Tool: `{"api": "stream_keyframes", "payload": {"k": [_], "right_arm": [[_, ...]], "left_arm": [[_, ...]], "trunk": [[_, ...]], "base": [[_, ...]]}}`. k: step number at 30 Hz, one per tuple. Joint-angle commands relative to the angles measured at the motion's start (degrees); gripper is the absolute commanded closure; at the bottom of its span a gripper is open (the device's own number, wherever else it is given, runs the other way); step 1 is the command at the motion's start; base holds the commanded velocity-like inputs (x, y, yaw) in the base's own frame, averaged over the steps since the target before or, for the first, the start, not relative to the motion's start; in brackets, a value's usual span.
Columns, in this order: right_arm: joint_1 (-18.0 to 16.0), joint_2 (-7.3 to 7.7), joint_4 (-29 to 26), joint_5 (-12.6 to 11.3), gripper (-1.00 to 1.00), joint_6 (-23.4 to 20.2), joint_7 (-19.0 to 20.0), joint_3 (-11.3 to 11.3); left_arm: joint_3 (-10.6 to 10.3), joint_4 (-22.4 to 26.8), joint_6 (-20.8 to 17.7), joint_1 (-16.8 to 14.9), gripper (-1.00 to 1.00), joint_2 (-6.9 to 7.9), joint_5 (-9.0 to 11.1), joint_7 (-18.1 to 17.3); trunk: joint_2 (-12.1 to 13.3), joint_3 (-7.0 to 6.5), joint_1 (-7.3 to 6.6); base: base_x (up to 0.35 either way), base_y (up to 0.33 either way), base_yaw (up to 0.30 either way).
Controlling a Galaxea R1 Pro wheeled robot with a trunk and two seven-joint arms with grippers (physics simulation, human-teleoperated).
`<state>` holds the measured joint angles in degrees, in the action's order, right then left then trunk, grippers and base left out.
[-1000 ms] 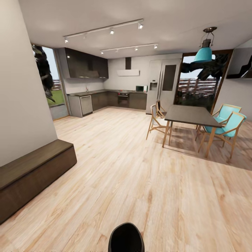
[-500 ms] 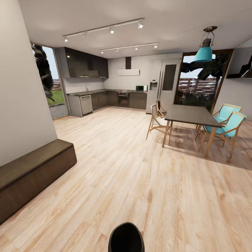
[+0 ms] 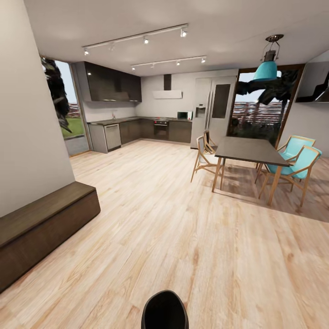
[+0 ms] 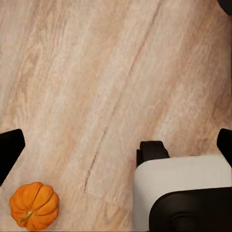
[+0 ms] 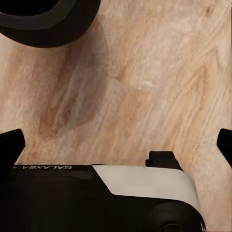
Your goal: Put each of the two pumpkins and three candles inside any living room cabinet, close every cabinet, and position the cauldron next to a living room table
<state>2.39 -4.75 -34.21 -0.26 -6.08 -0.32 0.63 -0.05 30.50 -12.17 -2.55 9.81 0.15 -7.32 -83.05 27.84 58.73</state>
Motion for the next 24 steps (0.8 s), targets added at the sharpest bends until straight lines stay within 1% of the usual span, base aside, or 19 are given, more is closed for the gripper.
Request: {"api": "stream_keyframes", "payload": {"k": [1, 2, 3, 5, 6, 7, 10, 11, 14, 16, 17, 21, 24], "right_arm": [[0.24, -0.16, -3.11, -0.02, -1.00, -2.64, -0.03, 0.07], [0.40, -0.27, -6.08, -0.04, -1.00, -4.98, -0.02, 0.05], [0.60, -0.43, -11.40, -0.02, -1.00, -9.21, 0.01, -0.02], [0.71, -0.56, -15.59, -0.05, -1.00, -12.79, 0.03, -0.08], [0.71, -0.56, -15.59, -0.05, -1.00, -12.79, 0.03, -0.08], [0.61, -0.66, -18.51, -0.14, -1.00, -15.94, 0.04, -0.14], [0.15, -0.91, -21.05, -0.80, -1.00, -19.75, 0.05, -0.20], [-0.43, -1.05, -22.01, -1.48, -1.00, -21.35, 0.03, -0.28], [-1.40, -1.20, -22.80, -2.13, -1.00, -22.67, 0.00, -0.39], [-2.19, -1.32, -23.09, -2.58, -1.00, -23.32, -0.06, -0.63], [-2.30, -1.34, -23.04, -2.64, -1.00, -23.38, -0.07, -0.67], [-2.56, -1.32, -22.56, -2.75, -1.00, -23.34, -0.07, -0.75], [-2.67, -1.34, -22.07, -2.79, -1.00, -22.20, -0.07, -0.84]], "left_arm": [[0.03, 2.67, -2.32, -0.01, -1.00, 0.54, 0.00, -0.73], [0.05, 5.10, -4.29, -0.11, -1.00, 1.02, -0.01, -1.13], [0.08, 9.11, -7.73, -0.75, -1.00, 1.71, -0.05, -1.68], [0.10, 11.73, -10.38, -2.08, -1.00, 2.10, -0.10, -2.00], [0.10, 11.73, -10.38, -2.08, -1.00, 2.10, -0.10, -2.00], [0.11, 13.34, -12.31, -3.85, -1.00, 2.26, -0.25, -2.19], [0.15, 14.10, -14.51, -6.90, -1.00, 2.30, -0.41, -2.34], [0.06, 13.74, -15.50, -8.68, -1.00, 2.16, -0.51, -2.36], [-0.10, 12.91, -16.37, -10.75, -1.00, 1.28, -0.71, -1.95], [-0.36, 11.68, -16.76, -12.19, -1.00, -1.06, -0.91, -0.86], [-0.40, 11.39, -16.76, -12.38, -1.00, -1.56, -0.95, -0.62], [-0.69, 10.60, -16.78, -12.90, -1.00, -2.83, -0.96, -0.02], [-0.88, 10.31, -16.85, -13.12, -1.00, -3.62, -0.91, 0.33]], "trunk": [[-0.03, 0.06, 0.00], [-0.03, 0.06, 0.00], [-0.03, 0.06, 0.00], [-0.03, 0.06, 0.00], [-0.03, 0.06, 0.00], [-0.03, 0.06, 0.00], [-0.03, 0.06, 0.00], [-0.03, 0.06, 0.00], [-0.03, 0.06, 0.00], [-0.03, 0.06, 0.00], [-0.03, 0.06, 0.00], [-0.03, 0.06, 0.00], [-0.03, 0.06, 0.00]], "base": [[0.000, 0.000, 0.000], [0.000, 0.000, 0.000], [0.000, 0.000, 0.000], [0.000, 0.000, 0.000], [0.000, 0.000, 0.000], [0.000, 0.000, 0.000], [0.000, 0.000, 0.000], [0.000, 0.000, 0.000], [0.000, 0.000, 0.000], [0.000, 0.000, 0.000], [0.000, 0.000, 0.000], [0.000, 0.000, 0.000], [0.000, 0.000, 0.000]]}}
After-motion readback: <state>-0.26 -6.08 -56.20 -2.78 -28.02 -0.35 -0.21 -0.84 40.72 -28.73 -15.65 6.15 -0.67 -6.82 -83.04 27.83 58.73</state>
